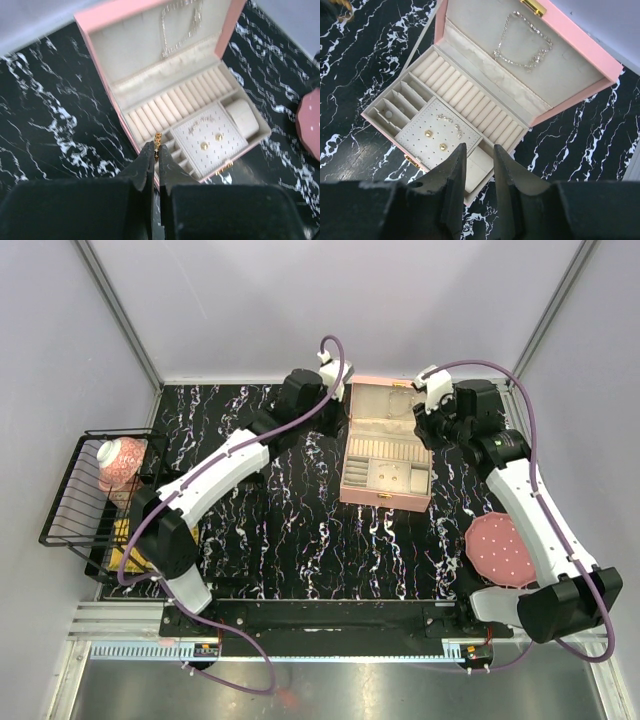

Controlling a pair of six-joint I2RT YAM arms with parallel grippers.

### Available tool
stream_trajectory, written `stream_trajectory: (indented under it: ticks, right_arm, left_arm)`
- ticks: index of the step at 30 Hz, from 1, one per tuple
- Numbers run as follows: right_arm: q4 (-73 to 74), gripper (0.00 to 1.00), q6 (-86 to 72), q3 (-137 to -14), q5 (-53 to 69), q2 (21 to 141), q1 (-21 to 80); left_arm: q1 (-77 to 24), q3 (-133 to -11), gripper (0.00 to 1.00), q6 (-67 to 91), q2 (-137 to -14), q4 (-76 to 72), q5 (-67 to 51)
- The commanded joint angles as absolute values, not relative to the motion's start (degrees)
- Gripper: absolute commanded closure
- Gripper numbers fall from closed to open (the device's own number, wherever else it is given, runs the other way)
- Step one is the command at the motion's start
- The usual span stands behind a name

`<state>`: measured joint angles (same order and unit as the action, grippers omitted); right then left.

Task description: Organize the mixed jewelry

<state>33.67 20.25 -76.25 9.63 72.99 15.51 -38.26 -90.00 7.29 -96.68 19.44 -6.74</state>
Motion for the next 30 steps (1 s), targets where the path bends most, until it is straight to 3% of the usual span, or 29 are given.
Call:
stream_trajectory:
  ticks: [1, 14, 30]
  right_arm:
    - [30.67, 0.66, 18.9, -74.8, 8.08, 73.13, 14.85]
    - [28.48, 0.68, 16.17, -69.97, 7.3, 69.7, 14.85]
    - [27.33, 0.68, 15.82, -66.27, 6.24, 72.51, 14.77]
  left_arm:
    - [-38.5, -98.69, 1.0, 7.03, -99.3, 22.22, -0.18]
    - [-39.37, -110.56, 1.0, 19.24, -113.99, 28.3, 7.03]
    - [-41.66, -105.91, 1.0, 22.06, -118.47, 21.01, 9.58]
